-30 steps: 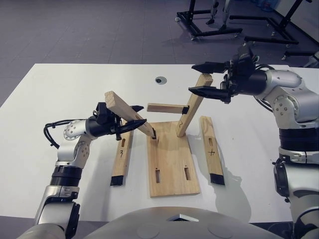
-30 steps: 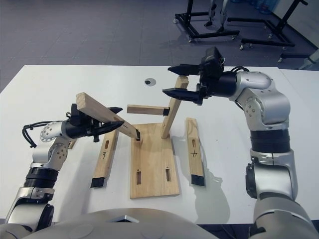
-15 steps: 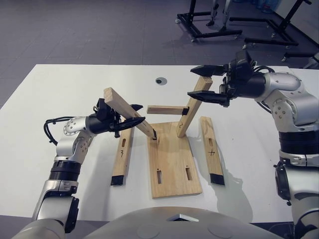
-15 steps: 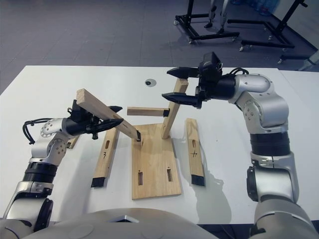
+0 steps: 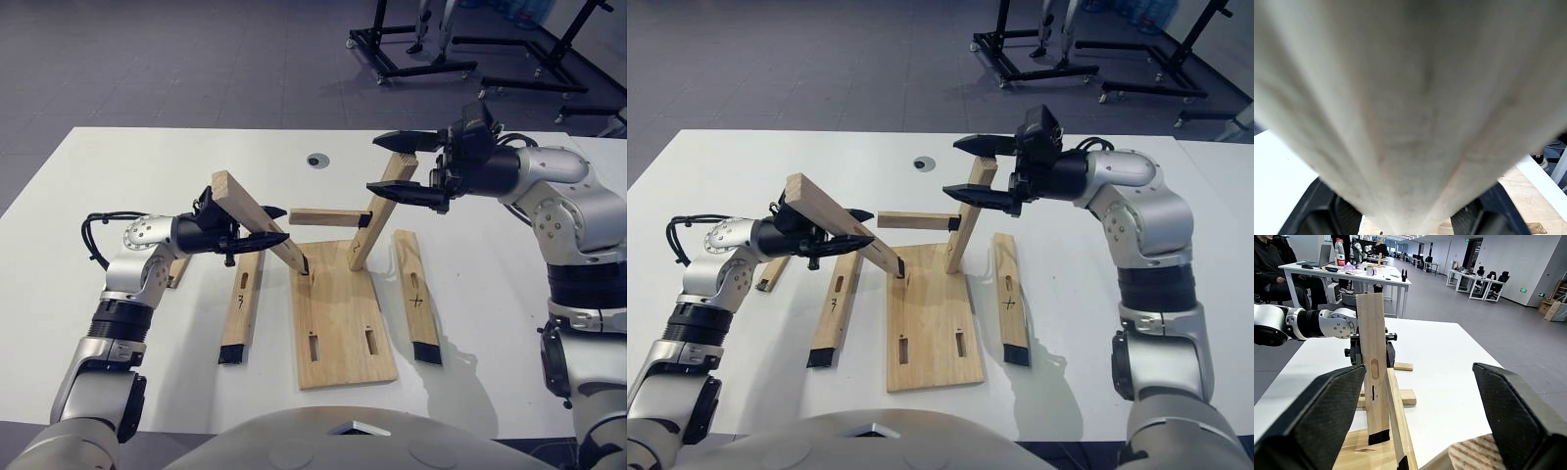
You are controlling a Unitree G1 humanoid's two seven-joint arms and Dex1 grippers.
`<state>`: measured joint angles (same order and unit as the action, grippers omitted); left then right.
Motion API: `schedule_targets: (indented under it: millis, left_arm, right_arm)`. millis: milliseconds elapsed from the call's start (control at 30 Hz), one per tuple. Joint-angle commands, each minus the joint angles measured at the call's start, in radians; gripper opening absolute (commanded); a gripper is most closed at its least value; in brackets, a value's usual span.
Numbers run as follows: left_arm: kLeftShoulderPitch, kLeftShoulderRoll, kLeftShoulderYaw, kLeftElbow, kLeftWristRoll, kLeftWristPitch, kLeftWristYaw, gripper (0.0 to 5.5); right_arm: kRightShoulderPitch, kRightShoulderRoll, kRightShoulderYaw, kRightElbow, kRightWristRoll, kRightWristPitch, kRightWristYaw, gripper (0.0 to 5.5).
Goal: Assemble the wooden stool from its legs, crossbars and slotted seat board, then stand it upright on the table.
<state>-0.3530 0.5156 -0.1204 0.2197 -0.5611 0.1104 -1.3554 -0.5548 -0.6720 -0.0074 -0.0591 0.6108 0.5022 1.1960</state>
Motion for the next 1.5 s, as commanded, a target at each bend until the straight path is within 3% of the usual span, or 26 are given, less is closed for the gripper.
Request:
schedule_targets:
  millis: [33, 333, 767, 1500]
  left_arm:
    - [0.031, 0.036, -0.088, 0.036, 0.11, 0.089, -0.004, 2.02]
    - [-0.016, 0.048, -0.129, 0.062, 0.122, 0.127, -0.005, 2.02]
    - [-0.002, 0.013, -0.061, 0.044, 0.013, 0.13, -0.035, 2.02]
    - [-0.095, 0.013, -0.192, 0.113, 0.143, 0.178, -0.004, 2.02]
  right_arm:
    - [0.039, -0.002, 0.025, -0.008, -0.005, 0.034, 0.005, 4.0]
    - [0.052, 0.008, 0.031, -0.023, -0.005, 0.032, -0.009, 4.0]
    - [0.059, 0.012, 0.041, -0.03, -0.012, 0.024, -0.015, 4.0]
    - [0.085, 0.013, 0.043, -0.078, 0.004, 0.033, -0.038, 4.0]
